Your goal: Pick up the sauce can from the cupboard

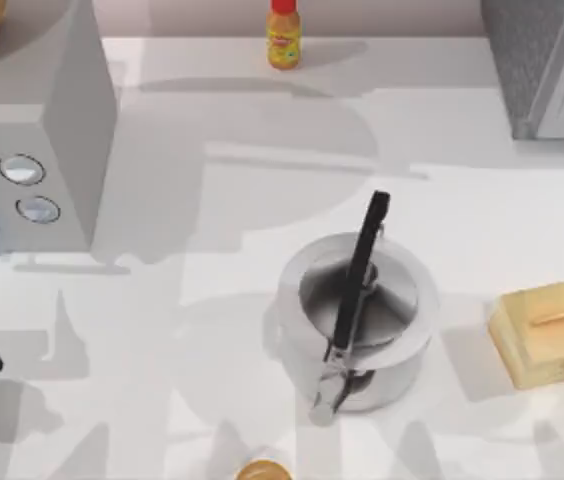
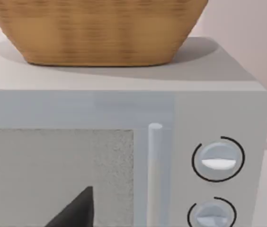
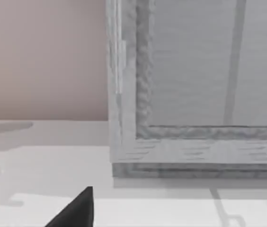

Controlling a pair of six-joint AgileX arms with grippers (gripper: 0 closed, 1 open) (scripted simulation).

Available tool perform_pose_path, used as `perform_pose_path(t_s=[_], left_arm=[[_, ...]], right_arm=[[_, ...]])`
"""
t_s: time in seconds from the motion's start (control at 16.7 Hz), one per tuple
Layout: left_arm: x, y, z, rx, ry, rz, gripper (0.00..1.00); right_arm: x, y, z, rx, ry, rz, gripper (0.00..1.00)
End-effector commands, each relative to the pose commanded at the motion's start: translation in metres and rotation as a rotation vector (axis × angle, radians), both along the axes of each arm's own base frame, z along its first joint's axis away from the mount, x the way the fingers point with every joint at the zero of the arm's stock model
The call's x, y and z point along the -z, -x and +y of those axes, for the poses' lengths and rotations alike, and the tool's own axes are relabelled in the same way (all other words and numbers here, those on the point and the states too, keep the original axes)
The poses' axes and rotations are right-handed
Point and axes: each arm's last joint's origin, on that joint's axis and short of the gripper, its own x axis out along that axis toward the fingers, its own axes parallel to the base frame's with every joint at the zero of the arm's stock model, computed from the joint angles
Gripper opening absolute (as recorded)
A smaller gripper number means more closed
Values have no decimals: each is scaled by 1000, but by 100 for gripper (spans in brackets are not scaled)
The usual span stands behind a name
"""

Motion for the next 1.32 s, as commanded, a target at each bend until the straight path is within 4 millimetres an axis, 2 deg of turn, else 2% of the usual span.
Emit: perform_pose_path(t_s=[0.24, 0.42, 0.6, 0.78, 1.08, 1.32], left_arm=[[0, 0, 0, 0, 0, 0, 100], [0, 0, 0, 0, 0, 0, 100], [0, 0, 0, 0, 0, 0, 100], [0, 0, 0, 0, 0, 0, 100], [0, 0, 0, 0, 0, 0, 100], [0, 0, 0, 0, 0, 0, 100]], right_arm=[[-8, 0, 0, -1, -1, 3, 100], [-40, -1, 2, -3, -2, 12, 100], [-93, -7, 5, -4, -1, 21, 100], [-158, -24, 9, -4, 2, 29, 100], [-259, -73, 22, -4, 7, 32, 100], [-316, -115, 36, -3, 6, 16, 100]])
